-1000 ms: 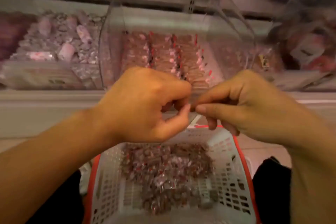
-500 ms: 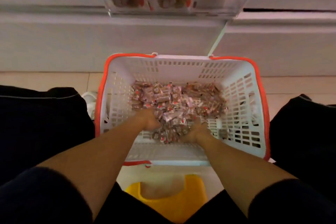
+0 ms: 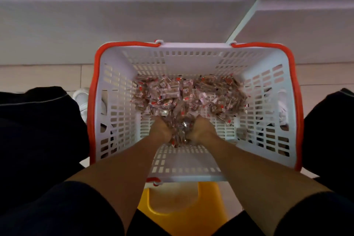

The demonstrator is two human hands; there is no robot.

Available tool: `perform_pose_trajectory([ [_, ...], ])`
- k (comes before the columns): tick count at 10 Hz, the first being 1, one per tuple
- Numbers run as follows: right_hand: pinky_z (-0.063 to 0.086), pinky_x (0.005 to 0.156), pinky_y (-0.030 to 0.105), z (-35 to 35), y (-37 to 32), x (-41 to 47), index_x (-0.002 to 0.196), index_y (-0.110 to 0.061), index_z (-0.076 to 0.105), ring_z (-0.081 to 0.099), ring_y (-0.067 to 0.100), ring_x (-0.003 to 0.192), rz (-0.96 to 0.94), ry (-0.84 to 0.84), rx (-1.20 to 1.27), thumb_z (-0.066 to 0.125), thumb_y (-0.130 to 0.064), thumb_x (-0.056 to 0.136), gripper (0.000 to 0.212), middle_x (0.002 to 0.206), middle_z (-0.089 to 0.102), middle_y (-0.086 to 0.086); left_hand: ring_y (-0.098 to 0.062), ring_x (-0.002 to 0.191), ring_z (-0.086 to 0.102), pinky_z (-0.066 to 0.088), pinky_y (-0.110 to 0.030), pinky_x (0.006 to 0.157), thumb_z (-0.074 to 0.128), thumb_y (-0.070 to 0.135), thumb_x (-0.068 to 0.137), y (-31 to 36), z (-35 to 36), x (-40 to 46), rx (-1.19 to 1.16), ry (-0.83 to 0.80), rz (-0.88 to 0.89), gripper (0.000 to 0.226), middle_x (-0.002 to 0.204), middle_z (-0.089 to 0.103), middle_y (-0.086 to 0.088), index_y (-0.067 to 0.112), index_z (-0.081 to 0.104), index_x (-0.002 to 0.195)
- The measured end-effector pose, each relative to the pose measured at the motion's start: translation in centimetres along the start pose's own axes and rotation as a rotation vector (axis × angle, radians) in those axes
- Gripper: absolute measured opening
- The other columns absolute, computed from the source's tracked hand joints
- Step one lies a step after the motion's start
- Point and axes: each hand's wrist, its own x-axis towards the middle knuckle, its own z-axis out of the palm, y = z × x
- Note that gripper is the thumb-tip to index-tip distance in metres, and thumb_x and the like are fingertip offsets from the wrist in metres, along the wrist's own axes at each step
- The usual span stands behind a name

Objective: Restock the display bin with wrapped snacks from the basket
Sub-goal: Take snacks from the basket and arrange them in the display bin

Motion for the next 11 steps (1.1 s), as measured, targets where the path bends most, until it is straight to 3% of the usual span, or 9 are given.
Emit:
perform_pose_trajectory([
  [2, 0.063, 0.065, 0.046, -2.2, 0.3, 0.8, 0.081, -0.004, 0.064, 0.066, 0.02, 0.06, 0.234, -0.374, 0.582, 0.081, -0.007, 0.073, 0.019, 0.07, 0.062, 0.01, -0.03, 0.095, 0.065, 0.054, -0.024, 0.065, 0.06, 0.003, 0.094, 1.3, -0.4, -0.7, -0.133, -0.119, -0.098, 0.032, 0.108, 0.066, -0.019, -0.007, 0.055, 0.124],
  [3, 0.062, 0.066, 0.044, -3.5, 0.5, 0.5, 0.09, -0.004, 0.064, 0.067, 0.026, 0.085, 0.23, -0.518, 0.601, 0.077, -0.006, 0.078, 0.018, 0.096, 0.063, 0.011, -0.02, 0.061, 0.059, 0.053, -0.03, 0.055, 0.055, 0.005, 0.096, 1.6, -1.0, -1.2, -0.107, -0.141, -0.107, 0.016, 0.075, 0.061, -0.01, 0.001, 0.061, 0.111],
  [4, 0.058, 0.081, 0.058, -4.0, 0.4, 0.0, 0.107, -0.003, 0.061, 0.063, 0.035, 0.106, 0.219, -0.539, 0.513, 0.073, -0.013, 0.088, 0.025, 0.12, 0.062, 0.017, -0.02, 0.054, 0.056, 0.055, -0.034, 0.06, 0.052, -0.001, 0.095, 1.6, -1.5, -1.4, -0.075, -0.142, -0.107, 0.011, 0.071, 0.061, -0.015, 0.0, 0.06, 0.103],
  [5, 0.057, 0.082, 0.058, -4.7, 0.0, -0.6, 0.111, -0.003, 0.057, 0.06, 0.032, 0.105, 0.168, -0.468, 0.414, 0.072, -0.02, 0.089, 0.032, 0.12, 0.058, 0.009, -0.027, 0.072, 0.06, 0.052, -0.036, 0.064, 0.046, 0.0, 0.099, 1.4, -1.9, -1.9, 0.032, -0.139, -0.029, 0.031, 0.107, 0.065, -0.026, 0.0, 0.054, 0.129],
  [7, 0.056, 0.085, 0.057, -5.8, -0.9, -1.3, 0.149, -0.014, 0.038, 0.058, 0.028, 0.1, -0.007, -0.329, 0.506, 0.072, -0.023, 0.09, 0.069, 0.137, 0.054, 0.012, -0.022, 0.067, 0.057, 0.054, -0.033, 0.064, 0.049, 0.018, 0.101, 1.0, -3.5, -3.5, 0.215, -0.108, 0.071, 0.027, 0.083, 0.059, -0.013, -0.004, 0.062, 0.107],
  [8, 0.054, 0.09, 0.043, -6.3, -1.0, -1.6, 0.134, -0.008, 0.052, 0.055, 0.022, 0.099, -0.012, -0.28, 0.574, 0.073, -0.024, 0.089, 0.052, 0.137, 0.055, 0.012, -0.022, 0.076, 0.053, 0.054, -0.035, 0.073, 0.047, 0.021, 0.103, 0.7, -4.3, -4.0, 0.001, -0.128, -0.033, 0.019, 0.085, 0.055, -0.011, 0.004, 0.057, 0.105],
  [9, 0.059, 0.085, 0.042, -6.9, -0.8, -2.0, 0.124, -0.01, 0.055, 0.06, 0.024, 0.103, 0.05, -0.415, 0.906, 0.074, -0.017, 0.088, 0.041, 0.135, 0.053, 0.011, -0.017, 0.07, 0.056, 0.056, -0.033, 0.067, 0.043, 0.017, 0.104, 0.1, -5.0, -4.3, -0.302, -0.157, -0.113, 0.02, 0.071, 0.061, -0.003, 0.009, 0.055, 0.091],
  [10, 0.057, 0.085, 0.053, -7.3, -0.4, -2.3, 0.136, -0.017, 0.048, 0.059, 0.04, 0.119, 0.057, -0.575, 1.269, 0.075, -0.01, 0.084, 0.059, 0.139, 0.05, 0.01, -0.018, 0.07, 0.059, 0.057, -0.036, 0.063, 0.043, 0.006, 0.1, -0.2, -5.3, -4.5, -0.555, -0.199, -0.176, 0.022, 0.073, 0.057, -0.007, 0.007, 0.052, 0.08],
  [11, 0.058, 0.084, 0.05, -7.5, 0.0, -2.5, 0.108, -0.01, 0.06, 0.063, 0.035, 0.114, 0.036, -0.563, 1.445, 0.075, -0.015, 0.077, 0.035, 0.118, 0.064, 0.014, -0.019, 0.07, 0.06, 0.058, -0.036, 0.068, 0.045, 0.007, 0.1, 0.2, -5.6, -4.3, -0.672, -0.186, -0.171, 0.024, 0.077, 0.056, -0.01, 0.006, 0.052, 0.077],
])
